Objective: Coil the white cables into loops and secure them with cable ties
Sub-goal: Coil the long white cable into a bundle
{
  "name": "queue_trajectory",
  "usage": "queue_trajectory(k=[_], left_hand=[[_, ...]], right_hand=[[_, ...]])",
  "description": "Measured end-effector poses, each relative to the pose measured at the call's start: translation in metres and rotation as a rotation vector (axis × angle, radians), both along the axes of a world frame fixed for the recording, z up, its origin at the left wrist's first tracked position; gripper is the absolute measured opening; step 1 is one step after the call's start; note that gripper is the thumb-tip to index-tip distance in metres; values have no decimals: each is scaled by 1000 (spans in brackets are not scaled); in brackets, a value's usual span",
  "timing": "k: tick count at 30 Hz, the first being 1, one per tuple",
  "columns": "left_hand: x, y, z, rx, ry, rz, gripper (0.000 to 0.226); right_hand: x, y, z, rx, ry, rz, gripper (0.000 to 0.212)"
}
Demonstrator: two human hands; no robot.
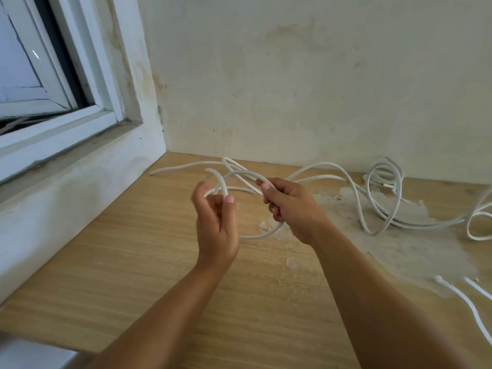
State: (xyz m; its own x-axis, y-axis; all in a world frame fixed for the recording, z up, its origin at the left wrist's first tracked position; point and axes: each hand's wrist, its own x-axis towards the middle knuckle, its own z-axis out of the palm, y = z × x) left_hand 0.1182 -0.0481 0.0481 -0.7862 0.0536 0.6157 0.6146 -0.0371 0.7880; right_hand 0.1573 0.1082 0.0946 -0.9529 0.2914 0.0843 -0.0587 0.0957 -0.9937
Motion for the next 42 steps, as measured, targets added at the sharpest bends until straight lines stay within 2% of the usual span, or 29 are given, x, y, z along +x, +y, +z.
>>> queue_trajectory(k=[1,4,7,10,12,15,17,20,24,26,28,30,33,38,42], left_hand=[[-2,-1,1,4,-4,-5,33],[-18,-13,2,-192,97,-48,28],[-36,-28,8,-391,192,-184,42],[-53,-40,15,-703,447,-172,40],[-64,-43,22,-835,630,-104,35],[-77,-40,33,-934,799,-64,32],[-79,-37,42,-909,806,-91,34],[-71,-30,50,-782,697,-71,37],[-68,-25,45,-686,591,-11,38],[-67,-24,39,-610,441,-22,37],[-61,-22,35,-469,208,-43,31],[-54,-18,31,-370,13,-76,28],[-45,-11,31,-232,-234,-237,34],[-36,-3,29,-232,-466,-453,41],[-31,1,34,-248,-588,-514,41]], right_hand=[[1,1,-1,15,-2,-4,18],[-1,5,-4,74,-17,-51,20],[-3,11,-2,128,-29,-110,20],[-4,17,1,176,-33,-134,19],[-3,18,3,227,-28,-136,17],[2,15,8,283,24,-103,14],[7,11,10,326,59,-62,19],[10,9,9,369,96,-16,43],[10,17,7,348,89,31,47],[10,22,6,375,53,71,44],[10,26,6,382,41,36,35],[9,28,4,321,66,-7,23],[9,25,0,230,109,-30,14],[10,29,-4,106,151,-103,12],[7,33,-9,-43,164,-95,37]])
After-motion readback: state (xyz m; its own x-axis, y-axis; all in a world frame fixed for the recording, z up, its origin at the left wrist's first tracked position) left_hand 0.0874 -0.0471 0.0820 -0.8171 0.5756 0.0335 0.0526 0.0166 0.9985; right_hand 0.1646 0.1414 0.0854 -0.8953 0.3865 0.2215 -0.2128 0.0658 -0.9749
